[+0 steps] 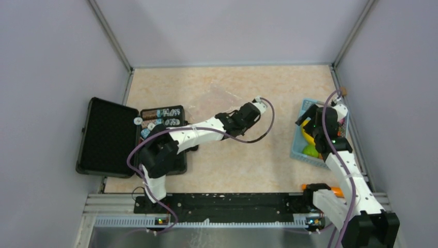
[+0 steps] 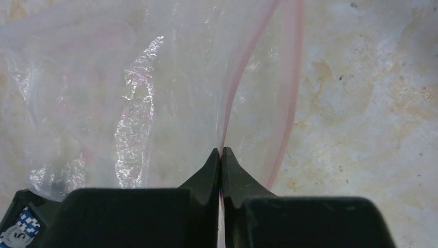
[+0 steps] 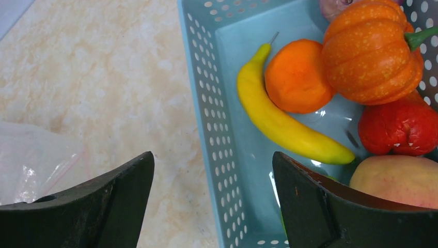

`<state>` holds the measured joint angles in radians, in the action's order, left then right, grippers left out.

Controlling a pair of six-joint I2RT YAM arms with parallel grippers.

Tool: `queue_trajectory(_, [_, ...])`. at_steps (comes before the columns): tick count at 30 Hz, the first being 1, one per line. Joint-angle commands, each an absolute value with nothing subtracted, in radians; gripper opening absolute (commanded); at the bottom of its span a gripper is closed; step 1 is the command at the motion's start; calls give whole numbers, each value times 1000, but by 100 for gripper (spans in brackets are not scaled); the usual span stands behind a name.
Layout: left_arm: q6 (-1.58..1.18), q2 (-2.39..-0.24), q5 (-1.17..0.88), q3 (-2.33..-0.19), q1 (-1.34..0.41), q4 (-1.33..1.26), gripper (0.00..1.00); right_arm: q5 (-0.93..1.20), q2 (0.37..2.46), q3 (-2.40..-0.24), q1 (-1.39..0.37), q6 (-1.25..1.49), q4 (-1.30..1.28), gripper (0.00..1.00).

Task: Place the food in the zip-top bag and seal the zipper
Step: Pick up the zipper food storage bag at the center of the board.

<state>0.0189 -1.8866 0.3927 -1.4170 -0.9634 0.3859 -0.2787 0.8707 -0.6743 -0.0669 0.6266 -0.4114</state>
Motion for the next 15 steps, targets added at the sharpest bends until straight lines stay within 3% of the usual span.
queue_trajectory(1, [15, -1807, 424, -1391, -955, 290, 0, -245, 877, -673, -62, 675, -390, 84])
queue_trajectory(15, [-39, -1789, 375, -1434, -910, 314, 0, -135, 861, -678, -61, 654, -410, 87])
